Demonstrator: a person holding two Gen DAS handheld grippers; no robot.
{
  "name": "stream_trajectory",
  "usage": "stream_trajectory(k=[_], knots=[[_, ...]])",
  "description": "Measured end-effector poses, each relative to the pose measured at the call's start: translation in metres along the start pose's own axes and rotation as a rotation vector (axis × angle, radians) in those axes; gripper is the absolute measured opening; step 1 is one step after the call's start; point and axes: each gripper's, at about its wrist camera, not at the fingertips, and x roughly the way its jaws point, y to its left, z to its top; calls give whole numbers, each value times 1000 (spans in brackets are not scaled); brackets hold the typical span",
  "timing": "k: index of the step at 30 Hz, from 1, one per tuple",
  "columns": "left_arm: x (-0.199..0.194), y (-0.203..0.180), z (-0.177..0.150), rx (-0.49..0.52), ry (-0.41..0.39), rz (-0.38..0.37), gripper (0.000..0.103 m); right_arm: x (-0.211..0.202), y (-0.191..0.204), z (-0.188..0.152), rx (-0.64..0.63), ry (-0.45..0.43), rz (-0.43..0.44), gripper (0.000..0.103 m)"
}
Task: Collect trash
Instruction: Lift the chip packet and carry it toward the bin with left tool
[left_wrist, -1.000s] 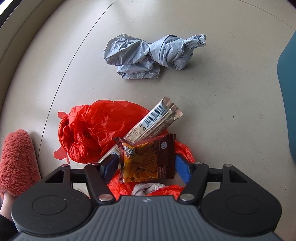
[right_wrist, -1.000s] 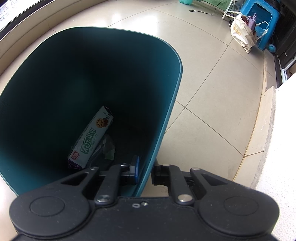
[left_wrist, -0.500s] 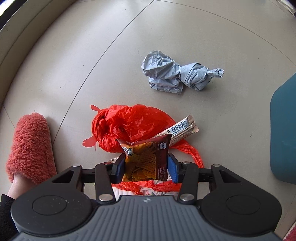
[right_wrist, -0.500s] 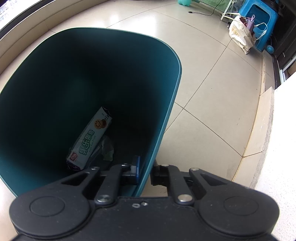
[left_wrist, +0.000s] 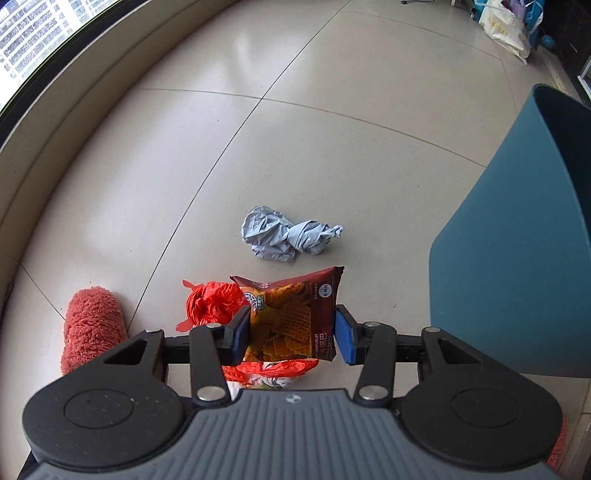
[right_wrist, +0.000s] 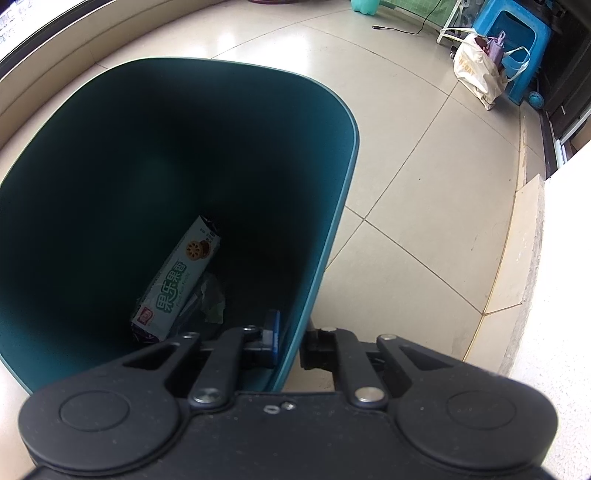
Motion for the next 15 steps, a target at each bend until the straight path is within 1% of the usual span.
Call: stream_trajectory(k=[5,10,13,15], knots=[[-41,-25,13,38,-66,-45,46,0,-2,1,10,0,6,9],[-81,-63,26,111,-136,-117,46,0,-2,2,5,-3,4,9],[-94,-90,34,160,-160,-163,46,-1,-2,2,4,-4,4,9],[-95,-110,39,188,-157,-203,46,0,-2,2,4,-5,6,9]])
